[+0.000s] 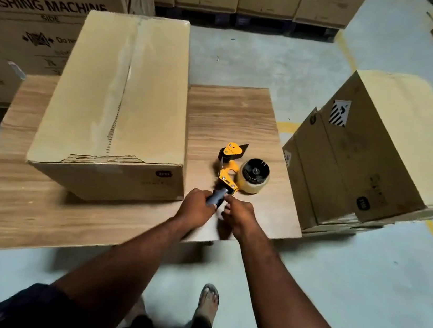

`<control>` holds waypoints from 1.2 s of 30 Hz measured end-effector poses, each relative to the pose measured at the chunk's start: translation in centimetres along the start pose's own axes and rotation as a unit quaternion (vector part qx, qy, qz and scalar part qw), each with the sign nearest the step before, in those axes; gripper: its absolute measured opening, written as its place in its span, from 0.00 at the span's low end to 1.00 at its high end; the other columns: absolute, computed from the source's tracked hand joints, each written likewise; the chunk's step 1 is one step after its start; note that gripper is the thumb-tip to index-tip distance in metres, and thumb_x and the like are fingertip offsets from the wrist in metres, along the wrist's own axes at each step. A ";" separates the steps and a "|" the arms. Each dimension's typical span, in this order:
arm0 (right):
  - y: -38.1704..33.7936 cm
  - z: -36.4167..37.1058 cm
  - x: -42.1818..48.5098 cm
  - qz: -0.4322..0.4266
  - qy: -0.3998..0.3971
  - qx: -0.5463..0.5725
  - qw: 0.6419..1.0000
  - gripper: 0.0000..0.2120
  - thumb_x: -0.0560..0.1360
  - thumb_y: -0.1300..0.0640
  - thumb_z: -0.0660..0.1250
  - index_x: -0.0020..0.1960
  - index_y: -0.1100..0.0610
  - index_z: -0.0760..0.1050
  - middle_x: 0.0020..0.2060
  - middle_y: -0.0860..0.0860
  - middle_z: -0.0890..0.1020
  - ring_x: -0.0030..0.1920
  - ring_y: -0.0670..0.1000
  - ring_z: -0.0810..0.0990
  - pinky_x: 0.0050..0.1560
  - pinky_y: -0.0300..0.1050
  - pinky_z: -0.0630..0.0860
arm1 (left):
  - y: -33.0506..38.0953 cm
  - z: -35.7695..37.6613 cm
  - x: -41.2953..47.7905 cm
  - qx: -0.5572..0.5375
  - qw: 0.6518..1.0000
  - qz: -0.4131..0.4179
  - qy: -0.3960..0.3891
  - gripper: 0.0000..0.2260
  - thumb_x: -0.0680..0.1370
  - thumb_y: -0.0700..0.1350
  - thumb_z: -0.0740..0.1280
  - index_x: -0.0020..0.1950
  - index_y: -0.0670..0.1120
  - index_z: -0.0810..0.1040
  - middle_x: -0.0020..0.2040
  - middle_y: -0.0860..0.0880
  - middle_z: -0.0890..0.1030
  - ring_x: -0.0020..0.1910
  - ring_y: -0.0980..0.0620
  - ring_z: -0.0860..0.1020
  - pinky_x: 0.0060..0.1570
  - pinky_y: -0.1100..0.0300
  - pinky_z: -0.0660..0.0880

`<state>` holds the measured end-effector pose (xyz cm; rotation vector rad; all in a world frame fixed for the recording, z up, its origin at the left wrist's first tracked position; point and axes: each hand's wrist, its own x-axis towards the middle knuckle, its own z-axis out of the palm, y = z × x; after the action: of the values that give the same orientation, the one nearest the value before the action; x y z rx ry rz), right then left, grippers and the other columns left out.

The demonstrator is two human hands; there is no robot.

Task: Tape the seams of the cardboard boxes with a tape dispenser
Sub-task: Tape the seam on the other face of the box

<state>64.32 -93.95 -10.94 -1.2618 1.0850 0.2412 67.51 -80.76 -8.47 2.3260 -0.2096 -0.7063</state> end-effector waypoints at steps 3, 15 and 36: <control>-0.9 -0.7 0.8 0.028 -0.020 0.047 0.998 0.12 0.75 0.55 0.74 0.48 0.64 0.78 0.38 0.59 0.81 0.34 0.56 0.80 0.34 0.45 0.76 | 1.2 2.0 -0.5 -0.047 0.996 -0.003 -0.072 0.12 0.77 0.41 0.68 0.59 0.48 0.84 0.52 0.53 0.84 0.51 0.55 0.80 0.44 0.68 0.69; -2.9 -1.9 2.1 0.129 -0.127 0.110 0.977 0.20 0.77 0.39 0.68 0.42 0.57 0.78 0.29 0.54 0.75 0.28 0.54 0.74 0.37 0.46 0.73 | 4.3 0.6 2.4 -0.492 0.829 -0.266 0.029 0.07 0.83 0.43 0.63 0.57 0.42 0.77 0.50 0.45 0.79 0.53 0.50 0.78 0.55 0.57 0.76; -13.7 -2.7 -10.2 -0.397 -0.126 -0.022 0.909 0.17 0.72 0.44 0.69 0.46 0.59 0.80 0.33 0.52 0.82 0.33 0.48 0.80 0.36 0.41 0.76 | 12.0 -14.0 -5.3 -0.782 0.622 -0.013 -0.027 0.08 0.78 0.39 0.59 0.46 0.39 0.77 0.38 0.43 0.83 0.35 0.49 0.82 0.41 0.60 0.82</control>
<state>66.99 -97.05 5.86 -1.5613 0.2878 -0.1927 71.15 -80.02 10.32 0.5821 0.3409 -0.5383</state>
